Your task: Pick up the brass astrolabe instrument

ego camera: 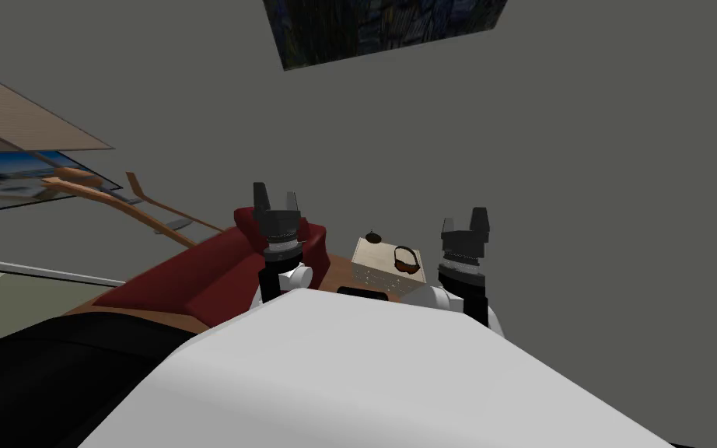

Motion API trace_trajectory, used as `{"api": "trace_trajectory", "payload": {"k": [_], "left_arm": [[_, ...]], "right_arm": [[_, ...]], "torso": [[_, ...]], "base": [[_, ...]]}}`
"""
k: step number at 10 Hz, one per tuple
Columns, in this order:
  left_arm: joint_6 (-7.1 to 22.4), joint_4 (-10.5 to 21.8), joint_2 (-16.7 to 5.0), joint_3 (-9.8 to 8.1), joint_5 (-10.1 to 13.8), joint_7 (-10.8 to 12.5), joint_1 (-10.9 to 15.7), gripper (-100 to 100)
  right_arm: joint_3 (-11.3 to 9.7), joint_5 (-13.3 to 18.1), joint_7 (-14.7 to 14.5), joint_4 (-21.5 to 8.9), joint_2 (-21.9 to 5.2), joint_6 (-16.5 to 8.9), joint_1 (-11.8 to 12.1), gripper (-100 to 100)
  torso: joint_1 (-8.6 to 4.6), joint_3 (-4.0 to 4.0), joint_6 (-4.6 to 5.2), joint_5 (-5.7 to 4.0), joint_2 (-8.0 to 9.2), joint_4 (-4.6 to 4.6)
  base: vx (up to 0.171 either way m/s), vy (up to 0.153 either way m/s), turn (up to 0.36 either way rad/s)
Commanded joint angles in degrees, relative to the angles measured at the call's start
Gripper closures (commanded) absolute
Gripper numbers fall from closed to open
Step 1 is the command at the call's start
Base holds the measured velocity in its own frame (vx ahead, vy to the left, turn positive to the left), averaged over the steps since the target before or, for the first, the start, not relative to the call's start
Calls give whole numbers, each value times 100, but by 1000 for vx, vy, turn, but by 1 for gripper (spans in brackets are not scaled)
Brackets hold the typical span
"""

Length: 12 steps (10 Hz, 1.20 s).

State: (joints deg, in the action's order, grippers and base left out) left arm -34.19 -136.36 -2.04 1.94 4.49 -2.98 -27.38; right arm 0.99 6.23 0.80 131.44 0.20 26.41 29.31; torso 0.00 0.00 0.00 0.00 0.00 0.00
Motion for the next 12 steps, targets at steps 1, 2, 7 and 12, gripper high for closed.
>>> {"api": "trace_trajectory", "payload": {"k": [1, 2, 7, 12], "left_arm": [[0, 0, 0, 0, 0, 0, 0, 0], [0, 0, 0, 0, 0, 0, 1, 0], [0, 0, 0, 1, 0, 0, 1, 0], [0, 0, 0, 0, 0, 0, 0, 0]], "right_arm": [[53, 159, -23, -89, -194, 111, -85, -100], [88, 242, -33, -136, -279, 162, -126, -100], [416, 935, -96, -533, -819, 511, -401, -100], [806, 1726, -141, -1071, -1325, 918, -619, -100]], "torso": [[0, 0, 0, 0, 0, 0], [-2, 3, -4, 0, 6, 1], [13, -2, -3, 3, -4, -1], [20, 0, -2, 5, 1, 0]], "base": [[-25, -4, 239], [-37, -11, 243], [-3, 29, 274], [3, 65, 280]]}}
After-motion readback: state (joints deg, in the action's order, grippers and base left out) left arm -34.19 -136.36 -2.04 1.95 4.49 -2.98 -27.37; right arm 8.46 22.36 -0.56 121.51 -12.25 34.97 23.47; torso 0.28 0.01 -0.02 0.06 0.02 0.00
